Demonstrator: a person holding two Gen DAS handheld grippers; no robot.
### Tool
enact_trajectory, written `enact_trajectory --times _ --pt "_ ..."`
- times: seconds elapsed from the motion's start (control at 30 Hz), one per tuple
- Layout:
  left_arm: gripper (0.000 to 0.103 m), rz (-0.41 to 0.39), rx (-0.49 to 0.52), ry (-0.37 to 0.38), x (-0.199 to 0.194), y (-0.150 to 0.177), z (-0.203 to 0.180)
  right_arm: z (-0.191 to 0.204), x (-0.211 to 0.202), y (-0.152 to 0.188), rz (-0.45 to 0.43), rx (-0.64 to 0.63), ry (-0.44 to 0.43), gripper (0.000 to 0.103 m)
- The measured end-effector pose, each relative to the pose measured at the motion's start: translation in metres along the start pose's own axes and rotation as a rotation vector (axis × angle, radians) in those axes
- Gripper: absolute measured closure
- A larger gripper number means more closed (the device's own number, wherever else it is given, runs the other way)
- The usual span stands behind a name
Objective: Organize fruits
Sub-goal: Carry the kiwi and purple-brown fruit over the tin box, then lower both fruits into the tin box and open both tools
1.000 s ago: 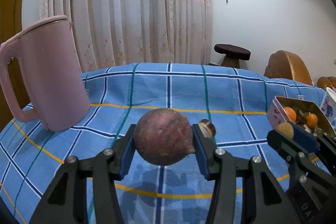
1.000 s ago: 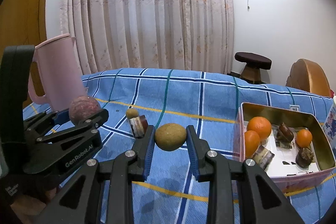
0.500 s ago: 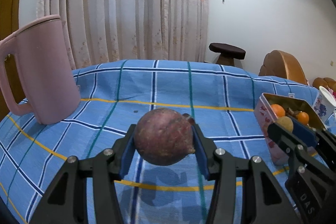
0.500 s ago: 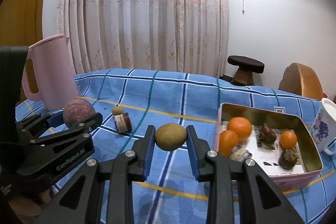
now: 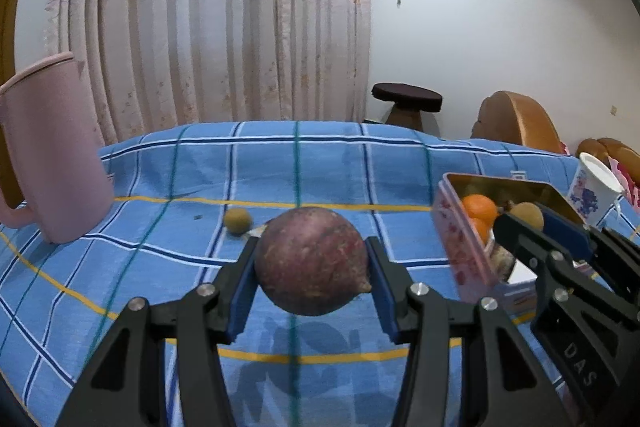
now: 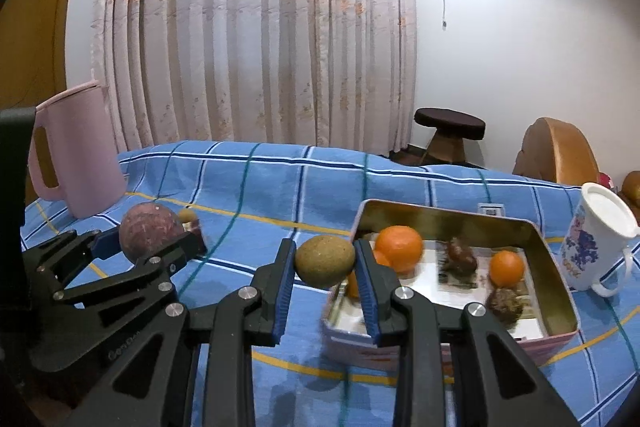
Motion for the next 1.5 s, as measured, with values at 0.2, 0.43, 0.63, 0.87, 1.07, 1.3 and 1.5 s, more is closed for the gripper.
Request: enact_trajectory --times 0.2,0.43,0.63,0.87,1.07,1.3,1.5 --pt "0.050 -0.001 0.023 0.025 0.006 -0.002 -0.024 -0.026 -0.001 -0.001 -0.004 0.019 0.033 0.071" --pt "0.050 -0.020 0.059 0.047 0.009 -0.007 -0.053 -0.058 -0.004 -0.004 -0.015 0.049 0.070 0.071" --pt "0.050 -0.044 0.076 0.070 0.012 -0.014 -0.073 -0.080 -0.008 -0.006 -0.035 0.052 0.116 0.071" --pt "0.050 -0.065 0.123 0.150 0.019 -0.024 -0.111 -0.123 -0.006 -0.009 -0.031 0.134 0.184 0.071" --pt "0.050 -0.028 0.149 0.209 0.034 -0.025 -0.140 -0.141 0.006 -0.004 0.015 0.152 0.242 0.071" --pt "0.050 0.033 0.147 0.225 0.052 -0.022 -0.144 -0.140 0.019 0.001 0.061 0.137 0.230 0.071" --pt "0.050 0.086 0.120 0.239 0.062 -0.018 -0.141 -0.139 0.032 0.008 0.117 0.149 0.181 0.071"
Point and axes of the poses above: each gripper's, at about its wrist camera, not at the fingertips, and x roughly the way its jaws point, z to its left, y to its underside, the point moved 2 cm from there along x, roughly the way its jaws point, and after that the axes turned 7 degrees about y, right-handed, at the moved point
